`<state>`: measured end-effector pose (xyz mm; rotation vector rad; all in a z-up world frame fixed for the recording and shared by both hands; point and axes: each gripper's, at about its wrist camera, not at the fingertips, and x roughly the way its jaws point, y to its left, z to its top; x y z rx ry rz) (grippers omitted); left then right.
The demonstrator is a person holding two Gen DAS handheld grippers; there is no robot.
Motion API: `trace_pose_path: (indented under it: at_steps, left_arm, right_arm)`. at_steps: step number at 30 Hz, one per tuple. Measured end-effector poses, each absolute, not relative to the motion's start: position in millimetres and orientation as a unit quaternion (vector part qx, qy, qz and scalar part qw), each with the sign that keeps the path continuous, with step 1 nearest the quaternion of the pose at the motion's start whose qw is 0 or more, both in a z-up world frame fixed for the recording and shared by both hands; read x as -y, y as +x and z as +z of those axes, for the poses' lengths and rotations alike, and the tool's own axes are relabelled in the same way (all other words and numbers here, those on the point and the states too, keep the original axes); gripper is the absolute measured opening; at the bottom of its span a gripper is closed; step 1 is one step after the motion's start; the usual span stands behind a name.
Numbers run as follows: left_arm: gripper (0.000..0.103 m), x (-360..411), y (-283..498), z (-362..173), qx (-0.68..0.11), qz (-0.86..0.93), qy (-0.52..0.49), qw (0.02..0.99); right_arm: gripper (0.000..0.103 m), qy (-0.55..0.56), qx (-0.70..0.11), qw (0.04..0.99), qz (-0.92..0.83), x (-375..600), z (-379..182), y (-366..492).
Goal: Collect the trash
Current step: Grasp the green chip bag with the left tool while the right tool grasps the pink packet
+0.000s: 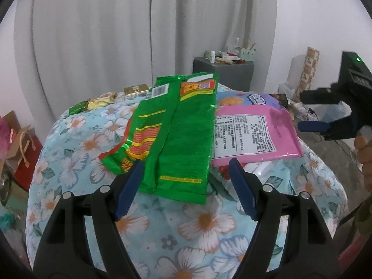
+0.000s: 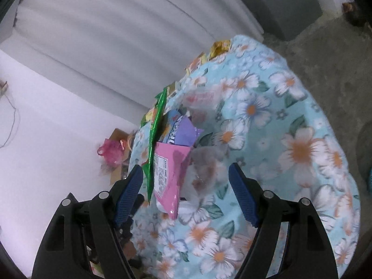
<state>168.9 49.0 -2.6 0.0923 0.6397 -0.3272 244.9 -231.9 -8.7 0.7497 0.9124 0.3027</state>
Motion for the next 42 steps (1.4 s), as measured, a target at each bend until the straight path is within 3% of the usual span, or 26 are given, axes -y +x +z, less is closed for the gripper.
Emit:
trace_pose_path:
  at_steps: [7, 14, 20, 26, 28, 35, 42]
  left_arm:
    - [0.069, -34, 184, -14, -0.32, -0.148, 0.074, 0.933]
    - [0.044, -33, 193, -25, -0.352, -0.147, 0.052, 0.923]
    - [0.028, -35, 191, -25, -0.358, -0.146, 0.034, 0.922]
    - [0.015, -37, 185, -22, -0.353, -0.145, 0.017, 0.924]
    - [0.013, -38, 184, -21, -0.354, -0.147, 0.009, 0.923]
    - [0.008, -42, 187, -22, -0.357, -0.151, -0.006, 0.922]
    - [0.007, -45, 186, -20, -0.352, -0.151, -0.015, 0.923]
  right_arm:
    - [0.074, 0.379, -0.444, 0.799, 0.144, 224, -22, 263]
    - [0.071, 0.396, -0.452, 0.786, 0.149, 220, -36, 278]
    - [0.06, 0.388, -0.447, 0.792, 0.146, 218, -35, 283]
    - [0.039, 0.372, -0.447, 0.803, 0.131, 218, -35, 281]
    - [0.034, 0.368, -0.444, 0.805, 0.14, 214, -32, 277]
    - [0.033, 0.347, -0.432, 0.812, 0.183, 195, -22, 277]
    - [0.014, 0.336, -0.439, 0.814, 0.179, 183, -25, 282]
